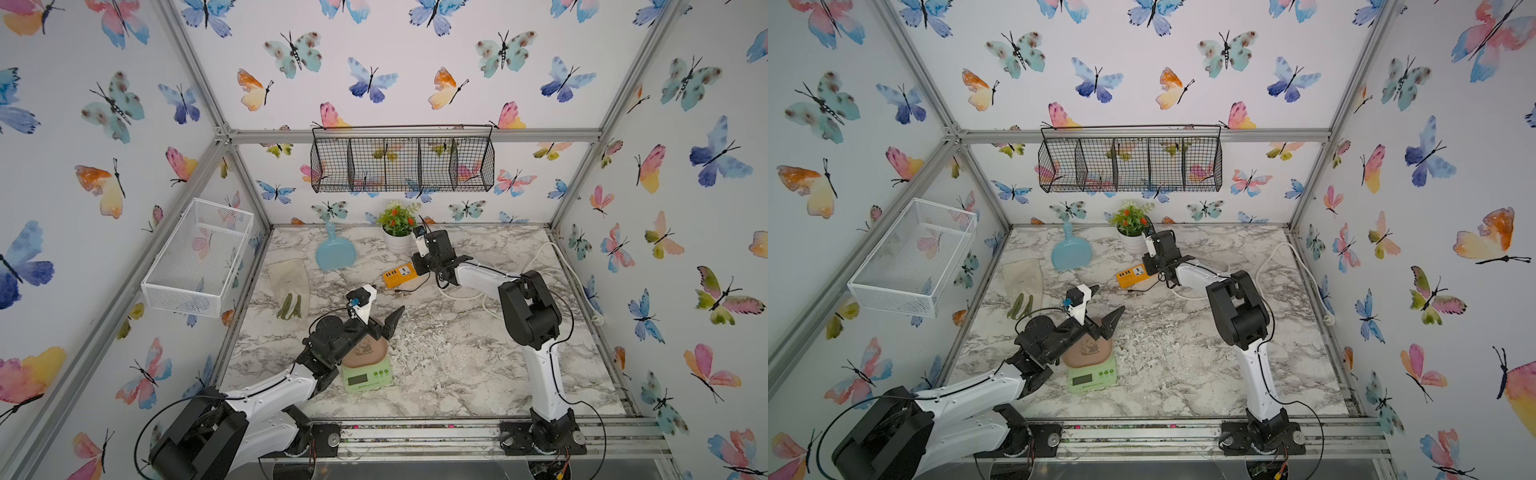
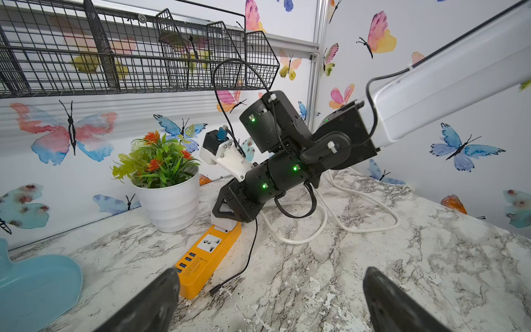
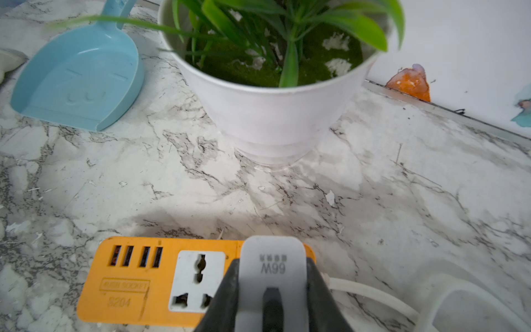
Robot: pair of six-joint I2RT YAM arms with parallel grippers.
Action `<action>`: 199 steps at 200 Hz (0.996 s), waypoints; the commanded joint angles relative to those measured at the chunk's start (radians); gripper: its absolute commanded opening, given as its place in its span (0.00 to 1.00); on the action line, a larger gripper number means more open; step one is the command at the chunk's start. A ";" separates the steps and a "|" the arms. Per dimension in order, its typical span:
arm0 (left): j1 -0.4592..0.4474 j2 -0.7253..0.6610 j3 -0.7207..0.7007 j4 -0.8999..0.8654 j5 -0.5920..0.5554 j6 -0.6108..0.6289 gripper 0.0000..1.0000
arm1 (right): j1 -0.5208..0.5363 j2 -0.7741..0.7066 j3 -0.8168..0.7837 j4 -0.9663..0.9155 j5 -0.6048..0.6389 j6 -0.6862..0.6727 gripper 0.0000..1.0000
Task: Charge the electronic scale
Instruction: Insert the plug into the socket.
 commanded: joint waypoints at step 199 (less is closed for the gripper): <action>0.006 -0.001 0.028 -0.047 0.029 -0.002 1.00 | -0.004 -0.158 -0.026 -0.278 -0.116 0.084 0.74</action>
